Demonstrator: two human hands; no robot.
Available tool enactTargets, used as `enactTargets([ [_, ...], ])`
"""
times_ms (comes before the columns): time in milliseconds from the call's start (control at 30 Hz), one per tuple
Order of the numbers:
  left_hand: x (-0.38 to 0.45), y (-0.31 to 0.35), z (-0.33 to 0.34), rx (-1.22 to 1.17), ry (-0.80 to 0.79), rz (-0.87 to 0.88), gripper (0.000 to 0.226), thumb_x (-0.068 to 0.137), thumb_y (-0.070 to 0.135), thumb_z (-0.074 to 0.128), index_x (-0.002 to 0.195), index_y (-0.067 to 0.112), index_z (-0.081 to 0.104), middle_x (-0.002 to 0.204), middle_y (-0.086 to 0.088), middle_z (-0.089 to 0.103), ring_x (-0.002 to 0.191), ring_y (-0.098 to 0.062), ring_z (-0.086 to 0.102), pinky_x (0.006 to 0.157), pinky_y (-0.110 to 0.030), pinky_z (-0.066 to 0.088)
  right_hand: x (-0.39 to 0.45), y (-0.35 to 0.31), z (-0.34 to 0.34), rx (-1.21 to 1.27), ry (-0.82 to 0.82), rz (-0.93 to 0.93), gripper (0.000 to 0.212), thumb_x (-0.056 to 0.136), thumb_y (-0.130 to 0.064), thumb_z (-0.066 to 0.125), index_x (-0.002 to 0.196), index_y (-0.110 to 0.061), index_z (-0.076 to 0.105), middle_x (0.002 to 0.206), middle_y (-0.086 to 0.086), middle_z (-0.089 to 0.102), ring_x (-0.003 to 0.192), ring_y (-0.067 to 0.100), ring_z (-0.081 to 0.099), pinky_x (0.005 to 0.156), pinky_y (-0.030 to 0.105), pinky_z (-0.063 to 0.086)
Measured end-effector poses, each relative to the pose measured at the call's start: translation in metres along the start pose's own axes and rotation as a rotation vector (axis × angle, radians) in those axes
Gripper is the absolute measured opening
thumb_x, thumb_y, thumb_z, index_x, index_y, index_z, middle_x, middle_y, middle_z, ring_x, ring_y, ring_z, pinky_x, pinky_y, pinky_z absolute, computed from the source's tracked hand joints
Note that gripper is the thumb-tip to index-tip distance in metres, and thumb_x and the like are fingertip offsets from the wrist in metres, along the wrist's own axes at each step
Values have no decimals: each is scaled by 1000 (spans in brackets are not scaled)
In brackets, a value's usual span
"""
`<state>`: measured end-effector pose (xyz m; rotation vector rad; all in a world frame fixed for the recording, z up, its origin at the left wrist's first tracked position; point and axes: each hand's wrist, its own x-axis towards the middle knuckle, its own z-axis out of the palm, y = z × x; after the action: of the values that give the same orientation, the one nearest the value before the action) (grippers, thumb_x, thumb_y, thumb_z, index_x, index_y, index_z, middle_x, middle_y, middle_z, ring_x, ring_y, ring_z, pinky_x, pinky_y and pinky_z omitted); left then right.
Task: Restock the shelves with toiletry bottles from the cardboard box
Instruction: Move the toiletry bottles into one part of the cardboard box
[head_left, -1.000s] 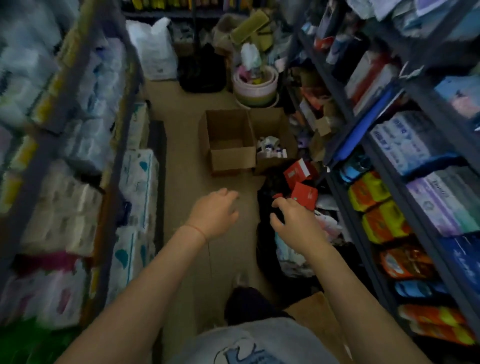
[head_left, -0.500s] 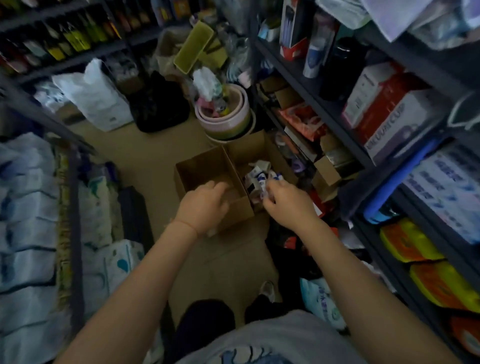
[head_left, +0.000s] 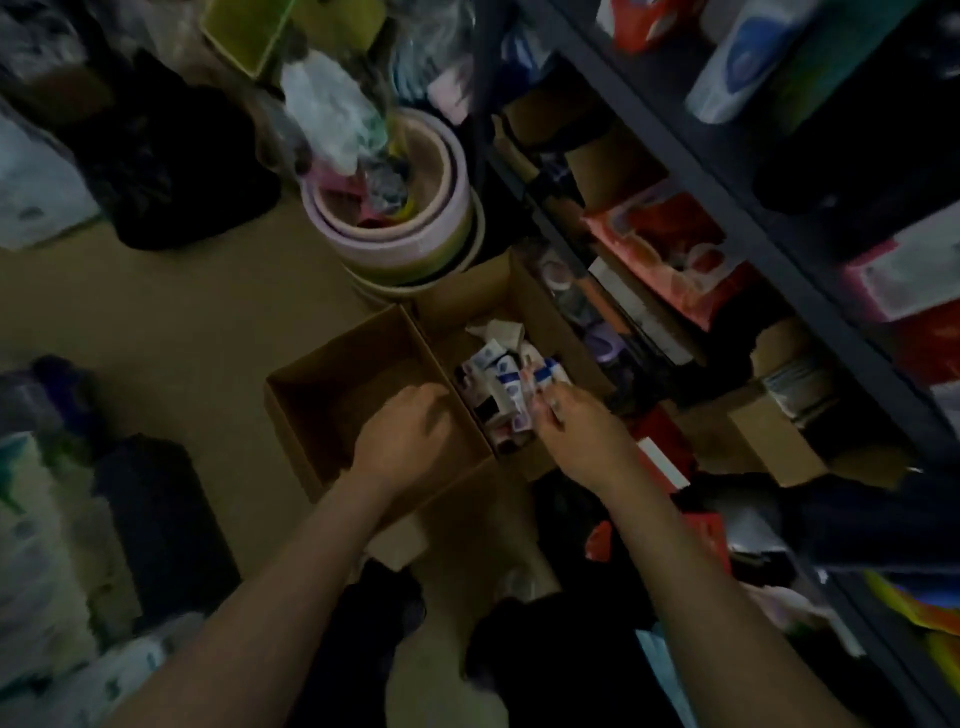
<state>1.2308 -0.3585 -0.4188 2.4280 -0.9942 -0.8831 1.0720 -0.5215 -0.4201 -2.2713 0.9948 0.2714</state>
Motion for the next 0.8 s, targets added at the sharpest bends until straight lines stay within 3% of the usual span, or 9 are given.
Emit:
enactTargets([
  [67, 48, -29, 33, -43, -32, -4, 35, 99, 29, 53, 134, 27, 51, 129, 3, 54, 116, -14, 55, 97, -35, 49, 50, 18, 34, 107, -40, 88, 27, 100, -31, 49, 113, -9, 56, 98, 6, 58, 90, 24, 57, 60, 25, 32],
  [167, 114, -69, 92, -168, -55, -37, 47, 97, 26, 58, 142, 26, 42, 140, -2, 47, 126, -21, 51, 100, -33, 43, 125, 60, 94, 197, -57, 190, 38, 100, -31, 47, 126, -4, 53, 111, 13, 61, 100, 30, 59, 70, 27, 35],
  [233, 155, -94, 135, -319, -16, -151, 70, 94, 29, 63, 153, 24, 25, 153, -6, 35, 137, -24, 41, 100, -31, 36, 170, 90, 138, 220, -55, 250, 38, 100, -29, 47, 127, -3, 52, 106, 15, 61, 103, 32, 60, 74, 27, 36],
  [300, 192, -116, 177, -543, 13, -288, 92, 90, 34, 68, 158, 22, 6, 161, -6, 26, 144, -26, 33, 104, -33, 33, 214, 116, 185, 233, -76, 273, 35, 98, -24, 50, 128, -6, 53, 116, 15, 60, 105, 29, 59, 78, 27, 38],
  [367, 224, -138, 216, -818, 1, -374, 100, 86, 31, 73, 157, 21, 3, 156, -7, 35, 141, -28, 39, 102, -33, 40, 251, 141, 231, 234, -102, 274, 34, 95, -24, 56, 126, -10, 52, 125, 13, 57, 111, 28, 57, 85, 31, 44],
  [433, 248, -161, 252, -945, -50, -376, 96, 83, 35, 73, 155, 29, 11, 146, -5, 48, 129, -28, 52, 89, -30, 50, 281, 163, 272, 203, -113, 296, 39, 92, -26, 60, 126, -11, 48, 131, 14, 51, 117, 32, 53, 93, 37, 47],
  [567, 263, -187, 292, -1010, -66, -315, 77, 81, 54, 68, 146, 51, 27, 138, 1, 57, 118, -20, 62, 96, -44, 53, 312, 195, 322, 120, -56, 377, 79, 86, -46, 66, 148, -15, 28, 148, 17, 34, 134, 36, 38, 105, 43, 39],
  [700, 267, -200, 302, -1032, -44, -285, 84, 71, 59, 69, 145, 49, 32, 137, 2, 57, 116, -20, 63, 95, -47, 54, 329, 214, 354, 324, -76, 422, 131, 48, -67, 79, 150, -38, 1, 148, 16, 37, 131, 38, 42, 104, 51, 43],
  [800, 268, -203, 306, -1051, -18, -285, 77, 81, 48, 69, 148, 45, 31, 137, 1, 57, 111, -20, 65, 86, -40, 59, 338, 224, 366, 350, -80, 464, 147, 32, -71, 76, 148, -45, -11, 151, 15, 33, 133, 38, 40, 106, 53, 41],
])
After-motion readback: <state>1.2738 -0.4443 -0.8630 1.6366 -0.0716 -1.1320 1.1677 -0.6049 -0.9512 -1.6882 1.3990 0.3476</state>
